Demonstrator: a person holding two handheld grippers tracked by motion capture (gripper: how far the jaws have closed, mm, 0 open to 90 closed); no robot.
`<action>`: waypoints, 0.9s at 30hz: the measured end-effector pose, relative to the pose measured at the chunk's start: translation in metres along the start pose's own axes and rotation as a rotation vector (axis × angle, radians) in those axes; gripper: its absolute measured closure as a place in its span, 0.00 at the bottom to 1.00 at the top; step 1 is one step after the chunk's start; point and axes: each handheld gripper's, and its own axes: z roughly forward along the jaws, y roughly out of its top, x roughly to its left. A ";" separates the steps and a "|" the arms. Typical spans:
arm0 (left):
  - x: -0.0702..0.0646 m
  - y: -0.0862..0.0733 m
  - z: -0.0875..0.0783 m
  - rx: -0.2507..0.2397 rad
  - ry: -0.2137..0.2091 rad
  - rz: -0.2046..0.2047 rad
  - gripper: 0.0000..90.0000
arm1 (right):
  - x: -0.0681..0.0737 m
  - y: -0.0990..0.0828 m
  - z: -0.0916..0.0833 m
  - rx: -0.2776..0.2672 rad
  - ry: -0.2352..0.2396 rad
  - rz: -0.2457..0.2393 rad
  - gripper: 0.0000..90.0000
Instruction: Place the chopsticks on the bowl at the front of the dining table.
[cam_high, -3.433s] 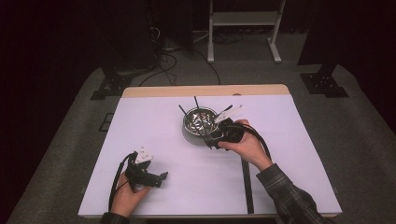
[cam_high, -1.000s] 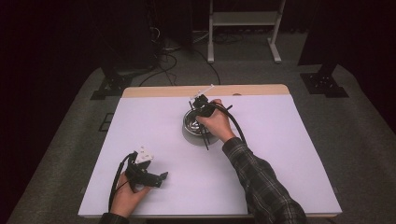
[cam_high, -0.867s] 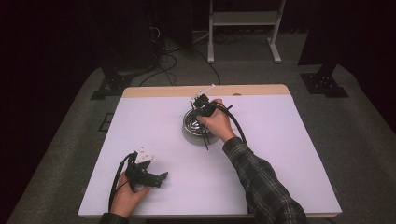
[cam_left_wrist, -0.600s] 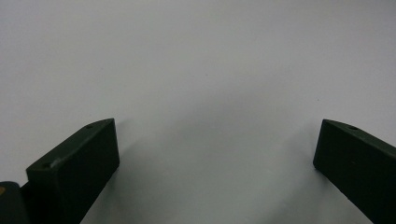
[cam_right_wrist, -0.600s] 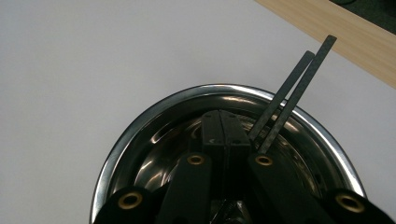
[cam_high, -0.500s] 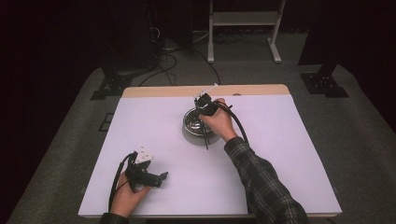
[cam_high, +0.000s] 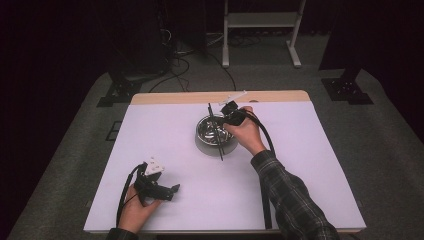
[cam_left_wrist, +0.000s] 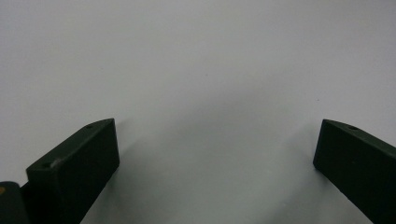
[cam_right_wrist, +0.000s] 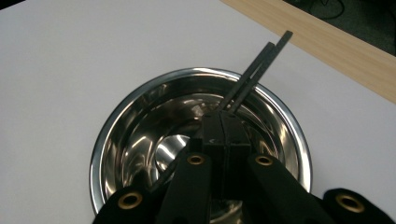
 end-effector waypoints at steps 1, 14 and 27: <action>0.000 0.000 0.000 0.000 0.000 0.000 0.00 | 0.000 0.000 0.000 0.000 0.000 0.000 1.00; 0.000 0.000 0.000 0.000 -0.001 -0.003 0.00 | 0.005 -0.029 0.002 0.036 0.052 -0.001 1.00; 0.000 0.000 0.000 0.000 -0.001 -0.003 0.00 | 0.018 -0.028 0.005 0.038 0.086 -0.032 1.00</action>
